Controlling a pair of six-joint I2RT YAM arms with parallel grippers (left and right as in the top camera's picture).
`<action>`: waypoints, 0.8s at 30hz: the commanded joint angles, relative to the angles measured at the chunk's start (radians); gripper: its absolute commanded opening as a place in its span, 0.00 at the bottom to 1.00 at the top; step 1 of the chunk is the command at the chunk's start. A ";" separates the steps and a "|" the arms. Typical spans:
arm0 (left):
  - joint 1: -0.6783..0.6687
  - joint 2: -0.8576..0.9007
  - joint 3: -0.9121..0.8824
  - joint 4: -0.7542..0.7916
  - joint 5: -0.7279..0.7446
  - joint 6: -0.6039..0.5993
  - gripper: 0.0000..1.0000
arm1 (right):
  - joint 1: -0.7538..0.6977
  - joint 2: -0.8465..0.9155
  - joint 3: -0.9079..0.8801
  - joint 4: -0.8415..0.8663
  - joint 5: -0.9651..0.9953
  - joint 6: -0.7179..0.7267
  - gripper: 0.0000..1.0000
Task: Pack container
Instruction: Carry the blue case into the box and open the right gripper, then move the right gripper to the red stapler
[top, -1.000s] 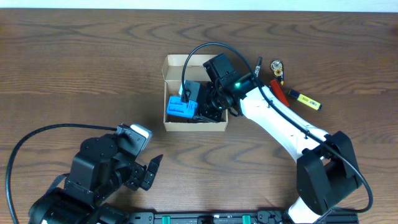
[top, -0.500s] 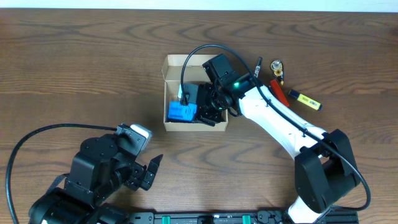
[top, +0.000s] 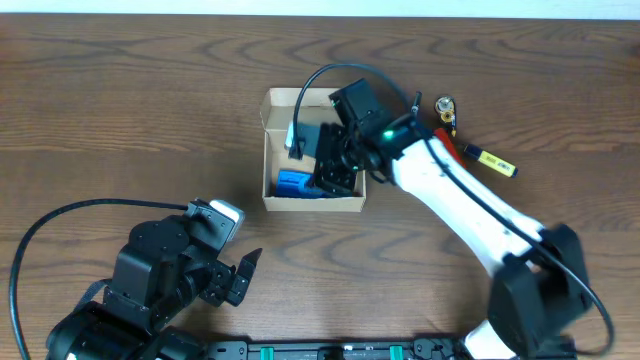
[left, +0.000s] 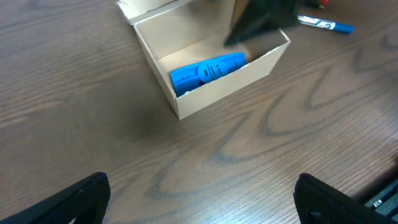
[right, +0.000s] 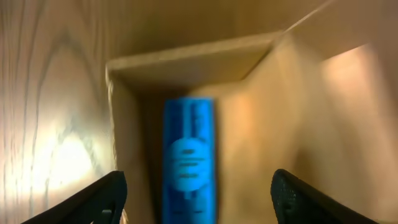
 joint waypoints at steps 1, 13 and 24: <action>-0.004 -0.003 0.016 -0.003 -0.004 -0.011 0.95 | -0.045 -0.133 0.044 0.014 0.116 0.087 0.77; -0.004 -0.003 0.016 -0.003 -0.004 -0.011 0.95 | -0.405 -0.200 0.035 -0.122 0.301 0.401 0.83; -0.004 -0.003 0.016 -0.003 -0.004 -0.011 0.95 | -0.521 -0.109 -0.020 -0.138 0.300 0.340 0.85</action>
